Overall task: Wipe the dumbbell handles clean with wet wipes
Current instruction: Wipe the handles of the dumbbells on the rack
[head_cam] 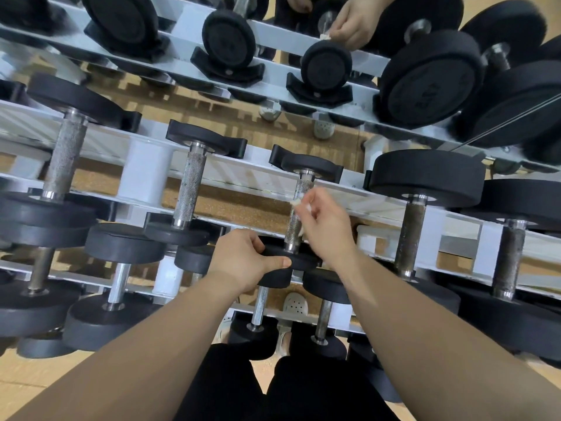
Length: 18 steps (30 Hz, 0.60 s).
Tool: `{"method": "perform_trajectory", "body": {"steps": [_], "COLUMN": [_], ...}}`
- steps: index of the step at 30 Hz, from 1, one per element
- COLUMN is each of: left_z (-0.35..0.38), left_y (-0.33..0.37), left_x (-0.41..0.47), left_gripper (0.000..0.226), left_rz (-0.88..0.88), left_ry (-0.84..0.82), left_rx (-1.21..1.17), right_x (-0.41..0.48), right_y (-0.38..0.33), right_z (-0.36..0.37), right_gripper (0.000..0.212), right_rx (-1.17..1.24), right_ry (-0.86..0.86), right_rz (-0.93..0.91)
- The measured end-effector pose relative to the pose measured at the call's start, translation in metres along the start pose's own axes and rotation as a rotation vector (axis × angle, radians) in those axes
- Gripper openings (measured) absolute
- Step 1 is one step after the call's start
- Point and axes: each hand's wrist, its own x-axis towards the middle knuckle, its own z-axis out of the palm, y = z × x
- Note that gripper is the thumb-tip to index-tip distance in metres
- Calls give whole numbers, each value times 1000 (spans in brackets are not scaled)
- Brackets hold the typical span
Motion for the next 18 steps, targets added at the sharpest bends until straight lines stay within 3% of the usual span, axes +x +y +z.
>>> {"method": "perform_trajectory", "body": {"steps": [4, 12, 18], "left_z": [0, 2, 1], "left_y": [1, 0, 0], "left_x": [-1, 0, -1], "left_gripper": [51, 49, 51], "left_rz": [-14, -9, -13], "left_ry": [-3, 3, -5], "left_rx": [-17, 1, -13], "right_x": [25, -29, 21], "right_y": [-12, 7, -13], "right_z": [-10, -1, -6], "right_gripper": [8, 9, 7], "right_rx": [26, 54, 59], "right_ry": [72, -124, 20], "right_rz": [83, 29, 77]}}
